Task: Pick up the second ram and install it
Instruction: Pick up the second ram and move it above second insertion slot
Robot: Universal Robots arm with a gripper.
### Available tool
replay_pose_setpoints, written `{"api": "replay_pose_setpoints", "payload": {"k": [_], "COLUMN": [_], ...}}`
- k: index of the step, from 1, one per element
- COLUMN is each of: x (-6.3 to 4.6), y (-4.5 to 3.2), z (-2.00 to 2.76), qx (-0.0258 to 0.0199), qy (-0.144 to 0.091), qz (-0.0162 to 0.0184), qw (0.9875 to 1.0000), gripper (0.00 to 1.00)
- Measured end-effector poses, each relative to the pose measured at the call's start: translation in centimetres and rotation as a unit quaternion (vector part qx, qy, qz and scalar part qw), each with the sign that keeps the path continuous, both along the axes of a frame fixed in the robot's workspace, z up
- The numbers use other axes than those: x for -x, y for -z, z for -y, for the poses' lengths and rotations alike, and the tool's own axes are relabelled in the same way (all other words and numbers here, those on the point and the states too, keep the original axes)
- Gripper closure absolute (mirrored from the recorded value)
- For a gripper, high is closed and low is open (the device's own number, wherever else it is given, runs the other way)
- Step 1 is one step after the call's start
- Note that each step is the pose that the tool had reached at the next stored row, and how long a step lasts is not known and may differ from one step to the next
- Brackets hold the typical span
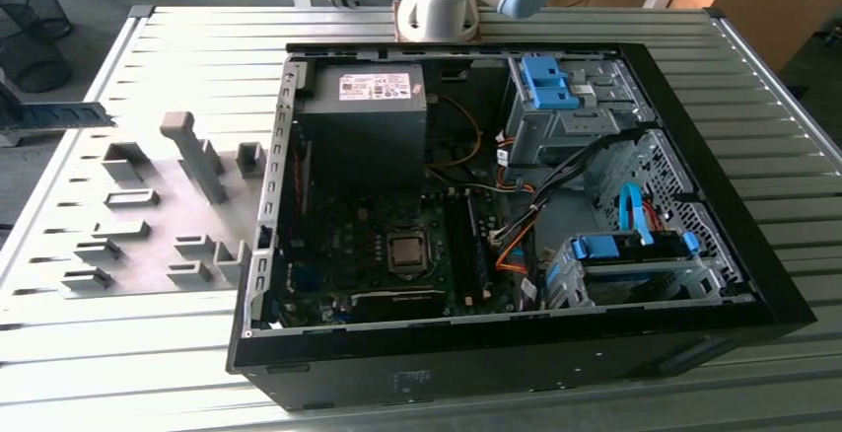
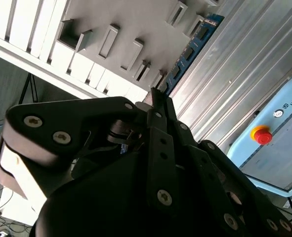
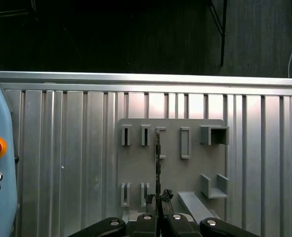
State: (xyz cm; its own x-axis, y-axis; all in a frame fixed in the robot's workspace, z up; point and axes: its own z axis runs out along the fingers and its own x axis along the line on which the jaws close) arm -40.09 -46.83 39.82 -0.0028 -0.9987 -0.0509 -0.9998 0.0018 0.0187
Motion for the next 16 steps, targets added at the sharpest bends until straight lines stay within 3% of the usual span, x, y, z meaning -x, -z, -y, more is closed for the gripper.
{"api": "replay_pose_setpoints", "payload": {"k": [7, 16], "x": [0.0, 0.0], "y": [-1.38, -1.5], "z": [-0.01, -0.01], "qx": [-0.0001, -0.0001], "qy": [0.0, 0.0], "qz": [0.0001, 0.0001], "qw": [1.0, 1.0], "gripper": [0.86, 0.86]}}
